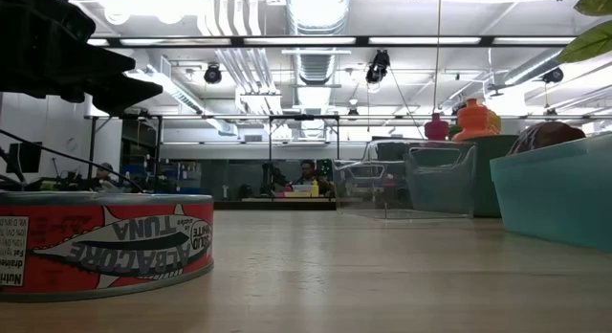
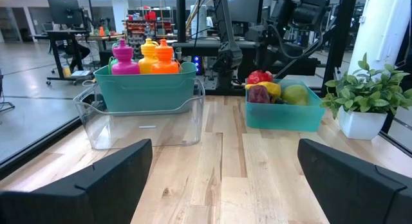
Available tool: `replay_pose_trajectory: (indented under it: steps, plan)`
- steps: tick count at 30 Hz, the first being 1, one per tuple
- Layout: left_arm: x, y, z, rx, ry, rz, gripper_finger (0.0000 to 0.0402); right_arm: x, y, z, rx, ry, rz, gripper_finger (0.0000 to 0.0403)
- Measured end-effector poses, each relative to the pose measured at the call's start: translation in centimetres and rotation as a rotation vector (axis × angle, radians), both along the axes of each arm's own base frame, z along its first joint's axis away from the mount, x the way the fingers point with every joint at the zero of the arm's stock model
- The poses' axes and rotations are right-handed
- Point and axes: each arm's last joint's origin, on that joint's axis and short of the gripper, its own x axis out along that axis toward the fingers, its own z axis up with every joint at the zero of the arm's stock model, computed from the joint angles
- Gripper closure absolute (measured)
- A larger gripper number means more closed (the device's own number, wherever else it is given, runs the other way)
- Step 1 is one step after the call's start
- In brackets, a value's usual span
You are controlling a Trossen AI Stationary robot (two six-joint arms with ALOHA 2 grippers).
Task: Pick & Place Food Item
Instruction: Move the red tuna can to the center of the table
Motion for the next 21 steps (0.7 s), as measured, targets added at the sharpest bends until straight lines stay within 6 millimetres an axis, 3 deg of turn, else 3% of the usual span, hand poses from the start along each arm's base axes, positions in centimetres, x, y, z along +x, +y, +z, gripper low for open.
replay_pose_trajectory:
  steps: [8,15,21]
  plan:
    - [0.0,0.0,0.0,0.0,0.0,0.0,0.0011,0.3,0.4,1.4,0.016,-0.03,0.007,0.025]
    - [0.0,0.0,0.0,0.0,0.0,0.0,0.0011,0.5,0.3,4.6,-0.018,-0.081,0.02,0.0246]
    - [0.0,0.0,0.0,0.0,0.001,0.0,0.0011,0.8,0.4,5.6,-0.03,-0.156,0.077,0.0245]
